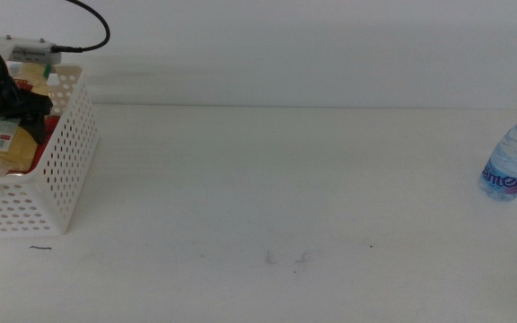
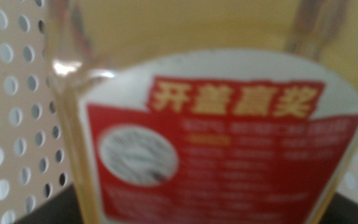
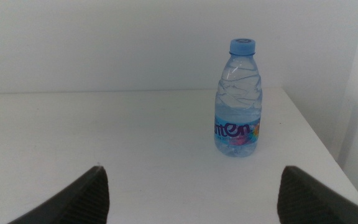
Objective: Use arms to grab the bottles and put them into the dustbin to the left of the table.
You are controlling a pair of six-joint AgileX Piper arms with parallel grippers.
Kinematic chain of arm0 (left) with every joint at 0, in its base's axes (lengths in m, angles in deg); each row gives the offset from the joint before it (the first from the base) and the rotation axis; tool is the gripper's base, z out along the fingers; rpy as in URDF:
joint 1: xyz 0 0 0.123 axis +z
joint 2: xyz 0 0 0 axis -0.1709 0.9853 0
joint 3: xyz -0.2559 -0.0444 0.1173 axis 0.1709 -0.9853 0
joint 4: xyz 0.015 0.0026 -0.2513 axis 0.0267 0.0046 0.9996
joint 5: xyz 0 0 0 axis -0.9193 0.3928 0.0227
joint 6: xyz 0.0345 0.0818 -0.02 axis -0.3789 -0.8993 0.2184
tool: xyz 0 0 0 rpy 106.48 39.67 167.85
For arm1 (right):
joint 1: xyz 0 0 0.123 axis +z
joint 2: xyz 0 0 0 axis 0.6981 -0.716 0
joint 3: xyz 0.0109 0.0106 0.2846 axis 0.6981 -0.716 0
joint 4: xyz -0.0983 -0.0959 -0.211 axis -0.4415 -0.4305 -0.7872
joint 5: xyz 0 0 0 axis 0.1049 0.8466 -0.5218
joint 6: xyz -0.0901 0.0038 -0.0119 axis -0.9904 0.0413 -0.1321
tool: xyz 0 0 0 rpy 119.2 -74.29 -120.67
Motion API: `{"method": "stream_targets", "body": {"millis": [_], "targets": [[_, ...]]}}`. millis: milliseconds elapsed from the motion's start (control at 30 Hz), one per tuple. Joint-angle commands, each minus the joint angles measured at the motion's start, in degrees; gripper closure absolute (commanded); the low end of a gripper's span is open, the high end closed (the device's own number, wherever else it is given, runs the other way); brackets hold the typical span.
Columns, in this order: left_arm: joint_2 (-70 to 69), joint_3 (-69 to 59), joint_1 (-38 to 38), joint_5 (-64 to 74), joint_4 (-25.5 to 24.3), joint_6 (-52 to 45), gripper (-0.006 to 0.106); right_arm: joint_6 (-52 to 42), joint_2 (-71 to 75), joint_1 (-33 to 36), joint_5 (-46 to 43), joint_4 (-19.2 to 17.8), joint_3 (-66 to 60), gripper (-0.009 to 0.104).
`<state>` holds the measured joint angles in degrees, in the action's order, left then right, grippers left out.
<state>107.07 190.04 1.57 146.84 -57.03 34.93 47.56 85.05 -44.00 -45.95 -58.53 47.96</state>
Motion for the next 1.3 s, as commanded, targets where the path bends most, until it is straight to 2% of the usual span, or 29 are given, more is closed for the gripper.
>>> {"method": "stream_targets", "body": {"millis": [0,267,500,600,700,833,1000,1267], "targets": [[-0.06,0.32,0.01,0.05,-1.30,1.32,0.006,-0.28,0.22,-0.31,-0.51,-0.43,-0.17,0.014],[-10.20,-2.00,-0.69,1.35,1.51,1.92,0.007,-0.28,0.22,-0.31,-0.51,-0.43,-0.17,0.014],[-34.13,-19.01,-5.17,0.87,1.48,7.39,0.007,-0.28,0.22,-0.31,-0.51,-0.43,-0.17,0.014],[-45.30,-26.59,-9.12,-5.42,3.41,6.71,0.007,-0.28,0.22,-0.31,-0.51,-0.43,-0.17,0.014],[-56.42,-33.86,-15.10,-14.06,8.08,3.46,0.007,-0.28,0.22,-0.31,-0.51,-0.43,-0.17,0.014],[-70.81,-43.31,-23.31,-22.93,18.06,-3.29,0.007,-0.28,0.22,-0.31,-0.51,-0.43,-0.17,0.014],[-81.78,-50.43,-30.77,-29.59,28.16,-12.87,0.007,-0.28,0.22,-0.31,-0.51,-0.43,-0.17,0.014],[-84.39,-52.10,-33.20,-30.04,28.08,-13.00,0.007,-0.28,0.22,-0.31,-0.51,-0.43,-0.17,0.014]]}}
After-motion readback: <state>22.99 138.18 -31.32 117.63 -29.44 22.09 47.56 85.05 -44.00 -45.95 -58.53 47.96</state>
